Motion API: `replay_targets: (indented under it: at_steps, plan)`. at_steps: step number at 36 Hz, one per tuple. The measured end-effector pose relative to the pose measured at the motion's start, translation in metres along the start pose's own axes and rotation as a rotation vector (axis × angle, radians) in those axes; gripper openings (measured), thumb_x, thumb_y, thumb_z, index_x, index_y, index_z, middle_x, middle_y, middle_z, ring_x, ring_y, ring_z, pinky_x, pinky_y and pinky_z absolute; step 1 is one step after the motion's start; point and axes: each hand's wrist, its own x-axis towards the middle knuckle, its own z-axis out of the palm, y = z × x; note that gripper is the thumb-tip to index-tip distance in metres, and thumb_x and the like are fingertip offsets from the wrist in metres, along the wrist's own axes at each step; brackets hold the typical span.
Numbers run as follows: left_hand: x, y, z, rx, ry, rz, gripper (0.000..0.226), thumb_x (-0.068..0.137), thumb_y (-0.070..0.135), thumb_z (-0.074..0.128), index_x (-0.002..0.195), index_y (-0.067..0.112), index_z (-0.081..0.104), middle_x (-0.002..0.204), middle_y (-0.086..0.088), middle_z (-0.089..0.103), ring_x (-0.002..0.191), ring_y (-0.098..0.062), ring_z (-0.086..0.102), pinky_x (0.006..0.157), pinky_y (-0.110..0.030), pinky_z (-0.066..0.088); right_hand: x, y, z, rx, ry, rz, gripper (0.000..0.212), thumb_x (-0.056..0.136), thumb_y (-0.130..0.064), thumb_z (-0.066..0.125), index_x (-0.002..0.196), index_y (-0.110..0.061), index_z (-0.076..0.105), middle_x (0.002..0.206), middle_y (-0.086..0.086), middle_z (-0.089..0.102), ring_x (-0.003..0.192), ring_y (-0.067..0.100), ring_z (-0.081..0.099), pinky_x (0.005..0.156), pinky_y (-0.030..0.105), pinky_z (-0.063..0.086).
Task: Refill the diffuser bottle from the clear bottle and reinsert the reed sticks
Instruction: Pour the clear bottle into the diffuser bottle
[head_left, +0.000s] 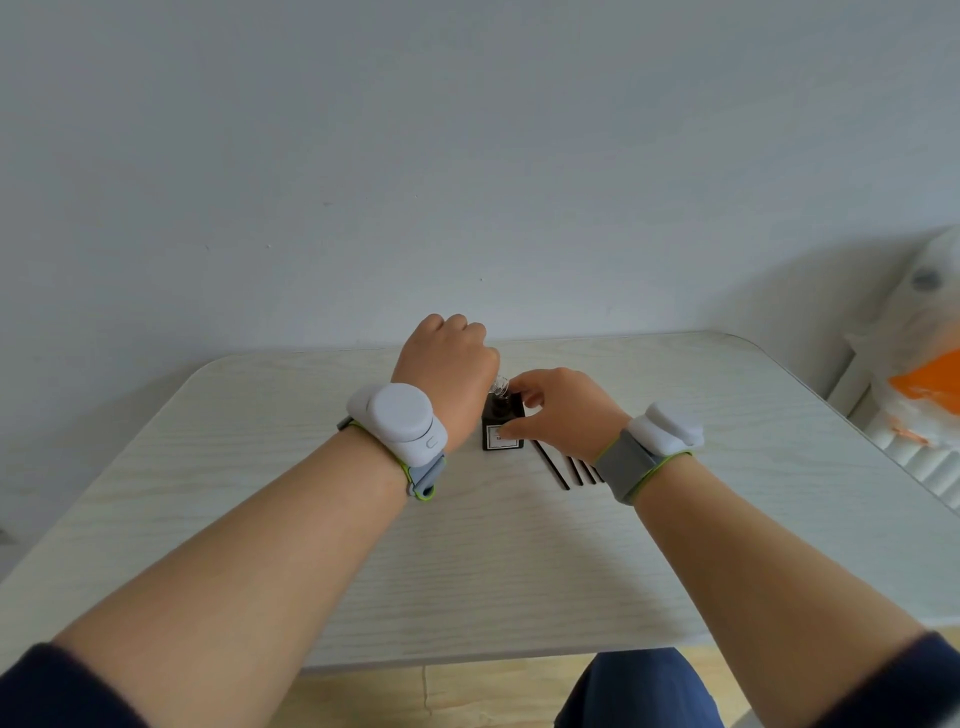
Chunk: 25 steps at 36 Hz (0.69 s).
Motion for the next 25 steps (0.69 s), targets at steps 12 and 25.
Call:
replay_targets:
  at_steps: [12, 25]
  plan:
    - [-0.0001, 0.0003, -0.001, 0.019, -0.021, 0.016, 0.032, 0.074, -0.004, 0.045, 0.095, 0.013, 0.062, 0.103, -0.004, 0.057, 0.099, -0.027, 0.048, 0.088, -0.034, 0.035, -0.0011, -0.0008, -0.0001, 0.002, -0.001, -0.003, 0.045, 0.077, -0.031, 0.074, 0.12, -0.023, 0.063, 0.095, -0.01, 0.057, 0.102, 0.014, 0.059, 0.083, 0.026, 0.047]
    - [0.0008, -0.0038, 0.0028, 0.055, 0.076, 0.101, 0.04, 0.059, -0.007, 0.036, 0.078, 0.013, 0.065, 0.084, -0.004, 0.061, 0.082, -0.027, 0.054, 0.078, -0.035, 0.044, 0.0, -0.0002, 0.0007, 0.013, 0.002, -0.003, 0.043, 0.076, -0.033, 0.074, 0.117, -0.026, 0.065, 0.103, -0.006, 0.065, 0.1, 0.014, 0.06, 0.083, 0.028, 0.048]
